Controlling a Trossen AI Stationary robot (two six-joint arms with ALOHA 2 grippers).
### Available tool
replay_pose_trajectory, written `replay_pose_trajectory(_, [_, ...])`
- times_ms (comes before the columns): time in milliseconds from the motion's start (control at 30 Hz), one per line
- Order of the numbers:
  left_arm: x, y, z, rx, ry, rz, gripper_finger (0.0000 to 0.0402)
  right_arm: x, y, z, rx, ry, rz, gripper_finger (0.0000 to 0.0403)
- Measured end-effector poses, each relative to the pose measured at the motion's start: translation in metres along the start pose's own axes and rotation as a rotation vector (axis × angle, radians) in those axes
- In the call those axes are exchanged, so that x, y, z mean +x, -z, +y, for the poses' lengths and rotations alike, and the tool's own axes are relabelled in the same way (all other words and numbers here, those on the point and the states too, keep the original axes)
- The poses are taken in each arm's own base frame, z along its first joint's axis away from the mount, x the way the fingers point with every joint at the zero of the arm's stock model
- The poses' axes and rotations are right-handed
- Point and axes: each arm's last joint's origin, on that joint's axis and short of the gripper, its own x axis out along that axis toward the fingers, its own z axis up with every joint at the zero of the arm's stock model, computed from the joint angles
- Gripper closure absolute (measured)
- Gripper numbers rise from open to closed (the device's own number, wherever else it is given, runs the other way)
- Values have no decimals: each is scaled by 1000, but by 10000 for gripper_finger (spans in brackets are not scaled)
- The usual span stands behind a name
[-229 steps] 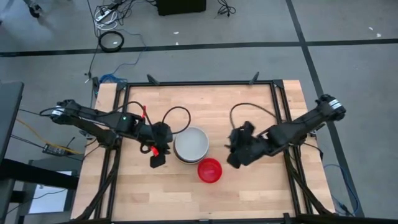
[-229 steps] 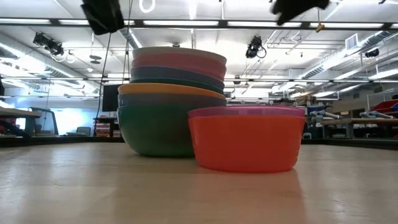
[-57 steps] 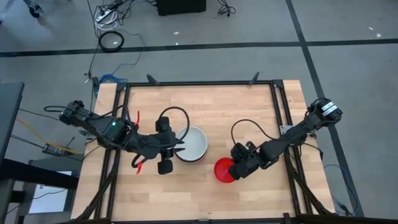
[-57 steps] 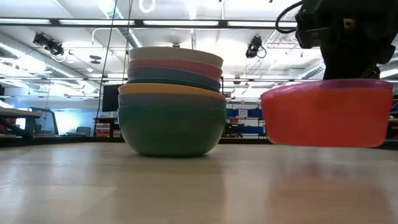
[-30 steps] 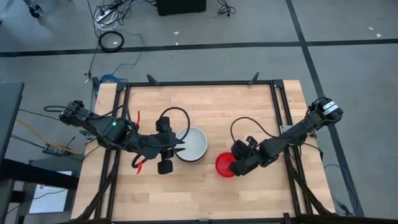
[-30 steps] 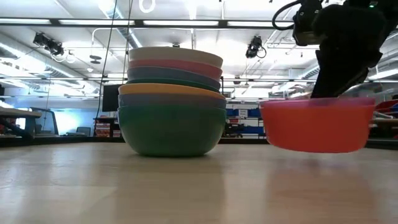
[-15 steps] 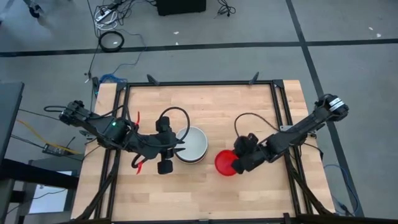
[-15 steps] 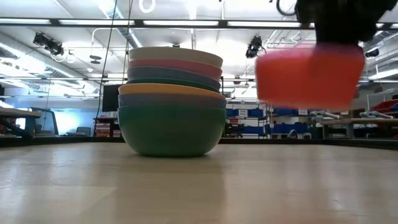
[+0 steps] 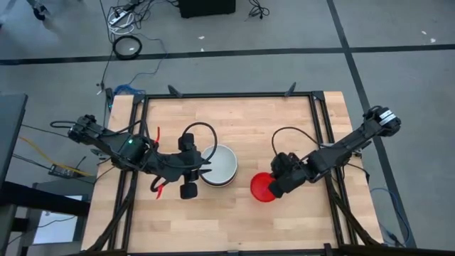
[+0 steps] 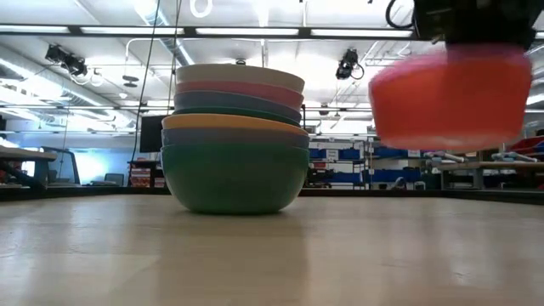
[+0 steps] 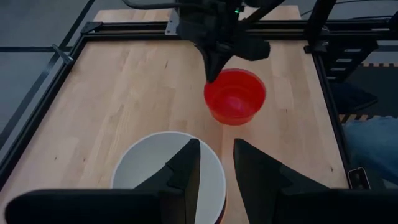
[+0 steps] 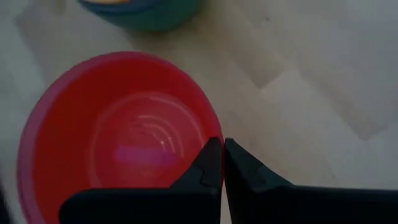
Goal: Nest bowls inside each other
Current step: Stack the red bowl on top of the white bowl
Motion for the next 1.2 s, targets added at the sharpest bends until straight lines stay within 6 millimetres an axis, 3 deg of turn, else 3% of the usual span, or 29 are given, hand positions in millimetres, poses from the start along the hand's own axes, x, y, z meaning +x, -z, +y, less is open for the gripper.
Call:
replay_pose_trajectory(433, [0, 0, 0, -3, 0, -1, 296, 7, 12, 10, -49, -17, 39, 375])
replay_pose_trajectory(700, [0, 0, 0, -5, 1, -4, 296, 23, 19, 13, -74, 39, 74, 341])
replay_pose_trajectory(1200, [0, -1, 0, -4, 2, -6, 296, 35, 21, 9, -157, 119, 103, 326])
